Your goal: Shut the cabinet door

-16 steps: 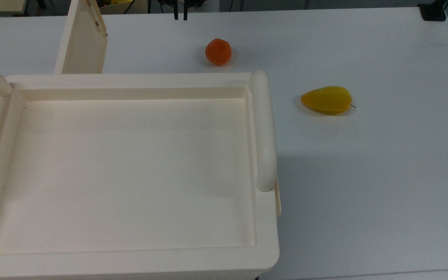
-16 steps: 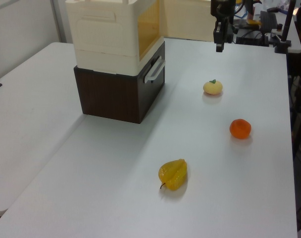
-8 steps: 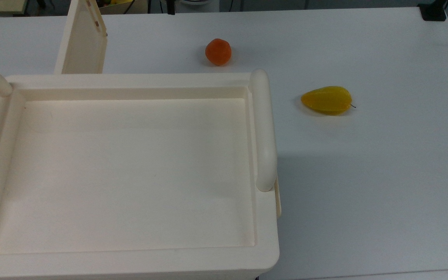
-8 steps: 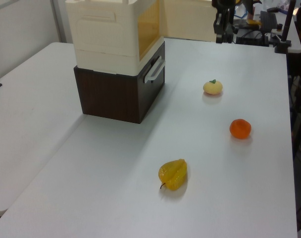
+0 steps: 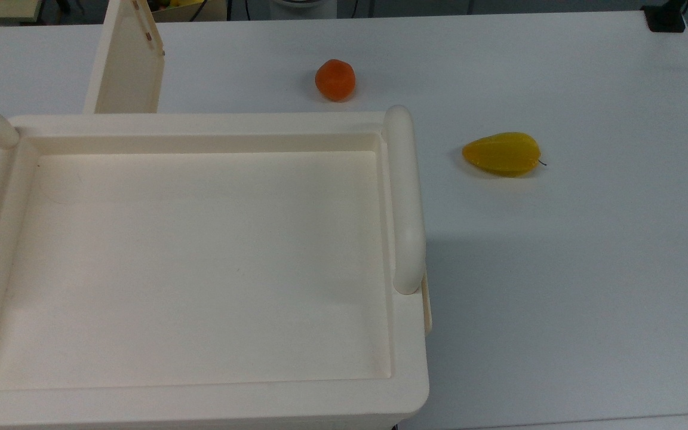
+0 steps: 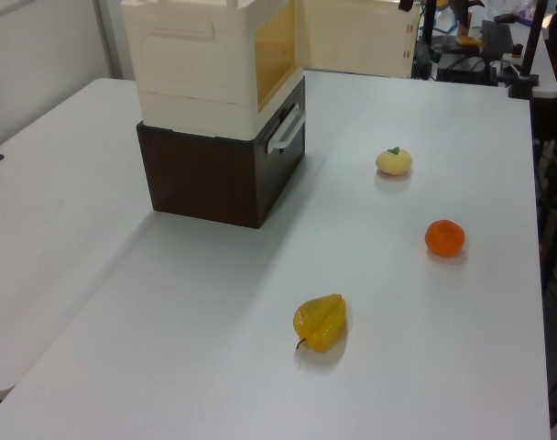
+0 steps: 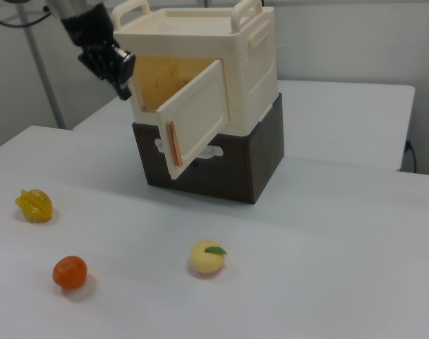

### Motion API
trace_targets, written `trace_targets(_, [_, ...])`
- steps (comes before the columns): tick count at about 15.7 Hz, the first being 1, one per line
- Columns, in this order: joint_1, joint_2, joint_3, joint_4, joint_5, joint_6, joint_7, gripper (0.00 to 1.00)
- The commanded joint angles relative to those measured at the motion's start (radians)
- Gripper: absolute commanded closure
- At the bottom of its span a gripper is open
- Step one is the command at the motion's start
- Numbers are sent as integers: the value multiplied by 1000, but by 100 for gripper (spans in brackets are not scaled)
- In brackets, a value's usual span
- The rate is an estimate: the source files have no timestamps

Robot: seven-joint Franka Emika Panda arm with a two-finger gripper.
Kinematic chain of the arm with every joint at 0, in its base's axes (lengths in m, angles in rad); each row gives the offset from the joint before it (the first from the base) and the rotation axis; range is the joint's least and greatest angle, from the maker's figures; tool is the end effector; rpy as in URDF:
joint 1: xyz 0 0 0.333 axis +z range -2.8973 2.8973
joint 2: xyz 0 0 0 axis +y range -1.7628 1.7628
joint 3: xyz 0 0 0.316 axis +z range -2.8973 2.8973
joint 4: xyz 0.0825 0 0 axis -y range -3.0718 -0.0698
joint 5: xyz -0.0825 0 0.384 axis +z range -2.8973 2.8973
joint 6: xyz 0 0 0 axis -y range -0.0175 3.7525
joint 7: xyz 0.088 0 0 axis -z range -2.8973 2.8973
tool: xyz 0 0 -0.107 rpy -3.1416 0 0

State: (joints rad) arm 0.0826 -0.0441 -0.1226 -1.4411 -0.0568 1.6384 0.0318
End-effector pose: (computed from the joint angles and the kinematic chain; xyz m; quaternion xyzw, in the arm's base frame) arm 0.5428 -0.0295 0.7171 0.9917 -0.0374 0.1201 0.0262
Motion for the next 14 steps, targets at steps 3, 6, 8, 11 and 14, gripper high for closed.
trace_targets(3, [-29,9,-97,50,38,4,-67,100])
trace_targets(6, [-85,12,-100,42,43,46,-70,100])
trace_targets(8, [-109,33,-100,41,44,54,-69,100])
trace_targets(11, [-121,55,-103,39,74,84,-63,100])
trace_targets(14, [-118,92,-100,33,97,98,-56,100])
